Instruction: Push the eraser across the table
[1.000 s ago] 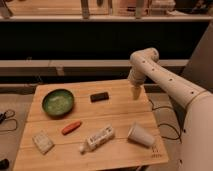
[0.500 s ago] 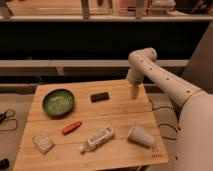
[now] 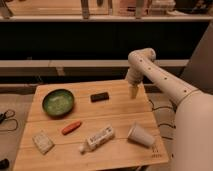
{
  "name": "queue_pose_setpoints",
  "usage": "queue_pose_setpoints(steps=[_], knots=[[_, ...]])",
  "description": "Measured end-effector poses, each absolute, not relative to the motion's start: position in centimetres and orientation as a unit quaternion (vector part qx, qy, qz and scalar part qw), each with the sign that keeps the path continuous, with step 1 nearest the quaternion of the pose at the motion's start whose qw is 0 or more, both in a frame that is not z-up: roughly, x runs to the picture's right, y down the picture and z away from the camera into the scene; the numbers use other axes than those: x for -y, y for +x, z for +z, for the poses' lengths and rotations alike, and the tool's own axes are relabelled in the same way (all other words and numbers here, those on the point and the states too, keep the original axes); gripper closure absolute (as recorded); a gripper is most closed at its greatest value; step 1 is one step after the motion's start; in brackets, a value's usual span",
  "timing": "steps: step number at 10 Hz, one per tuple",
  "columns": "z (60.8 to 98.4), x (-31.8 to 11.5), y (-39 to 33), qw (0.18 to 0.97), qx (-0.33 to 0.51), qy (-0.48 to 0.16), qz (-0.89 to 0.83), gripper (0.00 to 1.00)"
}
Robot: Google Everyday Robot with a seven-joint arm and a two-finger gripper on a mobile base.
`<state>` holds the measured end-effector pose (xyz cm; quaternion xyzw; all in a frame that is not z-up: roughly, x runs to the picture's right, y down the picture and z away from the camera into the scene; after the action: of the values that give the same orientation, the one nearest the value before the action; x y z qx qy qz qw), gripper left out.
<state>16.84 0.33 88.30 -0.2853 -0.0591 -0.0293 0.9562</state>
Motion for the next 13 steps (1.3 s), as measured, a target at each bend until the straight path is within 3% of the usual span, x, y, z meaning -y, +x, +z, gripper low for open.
queue_pose_setpoints(steps=[8,13], knots=[[90.0,-0.1,15.5,0.954,0.068,-0.291,-0.030,0.34],[91.1,-0.2,14.7,0.951,0.074,-0.298,-0.026,0.84]])
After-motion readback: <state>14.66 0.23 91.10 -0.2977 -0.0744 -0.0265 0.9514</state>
